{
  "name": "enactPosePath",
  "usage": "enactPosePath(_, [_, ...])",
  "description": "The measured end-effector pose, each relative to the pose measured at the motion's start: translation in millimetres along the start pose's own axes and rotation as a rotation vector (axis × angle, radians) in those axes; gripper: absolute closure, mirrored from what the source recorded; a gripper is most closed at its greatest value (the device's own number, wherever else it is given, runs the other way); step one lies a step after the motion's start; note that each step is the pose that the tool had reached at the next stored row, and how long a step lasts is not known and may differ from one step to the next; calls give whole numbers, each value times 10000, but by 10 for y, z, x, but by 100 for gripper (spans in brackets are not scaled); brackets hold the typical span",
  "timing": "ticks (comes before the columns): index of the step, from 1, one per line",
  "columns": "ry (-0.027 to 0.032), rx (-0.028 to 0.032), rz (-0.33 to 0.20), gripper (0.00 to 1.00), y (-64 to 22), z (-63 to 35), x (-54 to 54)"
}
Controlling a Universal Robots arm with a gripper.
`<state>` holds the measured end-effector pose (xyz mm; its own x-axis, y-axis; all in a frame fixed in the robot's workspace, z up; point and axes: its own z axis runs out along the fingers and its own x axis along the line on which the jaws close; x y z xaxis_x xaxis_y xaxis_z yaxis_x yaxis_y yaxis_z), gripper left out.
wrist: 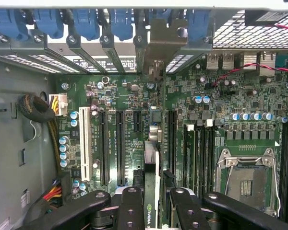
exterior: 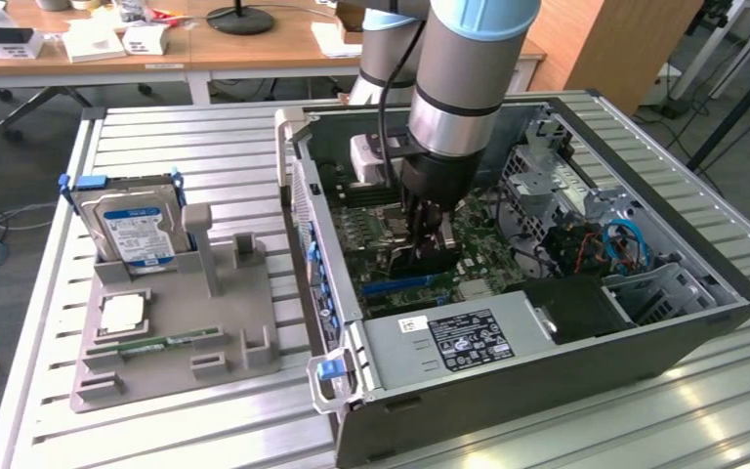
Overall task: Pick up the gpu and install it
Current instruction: 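Insert the gpu into the slot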
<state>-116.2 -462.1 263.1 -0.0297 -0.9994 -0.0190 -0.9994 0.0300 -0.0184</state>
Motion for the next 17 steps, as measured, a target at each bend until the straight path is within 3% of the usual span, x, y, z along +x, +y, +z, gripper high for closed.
enactPosePath(17, [-1,0,6,74,0,25,0])
